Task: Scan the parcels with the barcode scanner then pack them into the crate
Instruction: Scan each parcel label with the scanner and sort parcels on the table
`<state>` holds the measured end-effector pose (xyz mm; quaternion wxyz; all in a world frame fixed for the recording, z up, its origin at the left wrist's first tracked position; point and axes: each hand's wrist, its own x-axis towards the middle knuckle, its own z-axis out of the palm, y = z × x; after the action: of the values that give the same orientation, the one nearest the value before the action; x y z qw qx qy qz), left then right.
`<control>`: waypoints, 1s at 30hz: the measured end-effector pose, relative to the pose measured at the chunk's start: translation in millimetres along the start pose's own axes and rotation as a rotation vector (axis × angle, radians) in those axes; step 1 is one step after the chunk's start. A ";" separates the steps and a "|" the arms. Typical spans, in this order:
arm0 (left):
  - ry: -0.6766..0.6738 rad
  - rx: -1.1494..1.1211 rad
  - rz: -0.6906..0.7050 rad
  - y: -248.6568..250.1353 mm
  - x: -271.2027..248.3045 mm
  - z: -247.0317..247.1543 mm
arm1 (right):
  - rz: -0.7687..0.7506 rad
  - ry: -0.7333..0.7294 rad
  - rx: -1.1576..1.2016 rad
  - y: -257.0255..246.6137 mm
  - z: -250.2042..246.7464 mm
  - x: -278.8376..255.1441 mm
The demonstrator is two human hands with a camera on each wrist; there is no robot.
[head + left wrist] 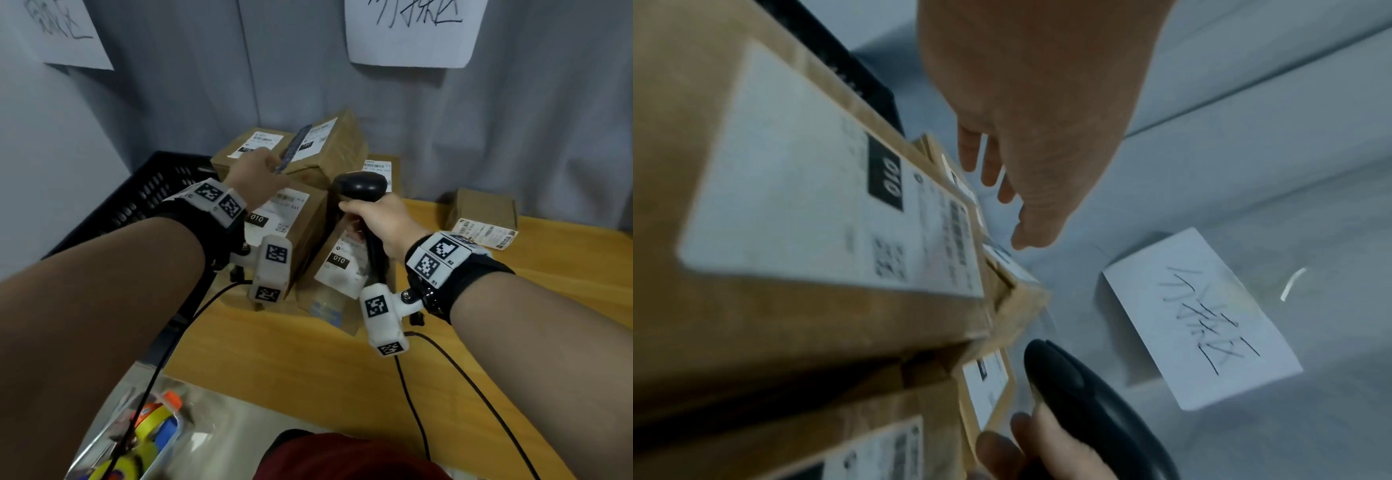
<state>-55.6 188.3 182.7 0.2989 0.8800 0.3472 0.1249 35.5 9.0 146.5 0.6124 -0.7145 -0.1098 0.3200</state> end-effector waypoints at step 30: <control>-0.455 -0.009 -0.054 212.8 38.1 357.9 | 0.169 0.461 -0.060 104.9 -384.0 52.4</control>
<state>239.3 -66.2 30.8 0.3767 0.8746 0.2937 -0.0831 278.4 -295.0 47.7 0.5710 -0.7931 0.0836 0.1950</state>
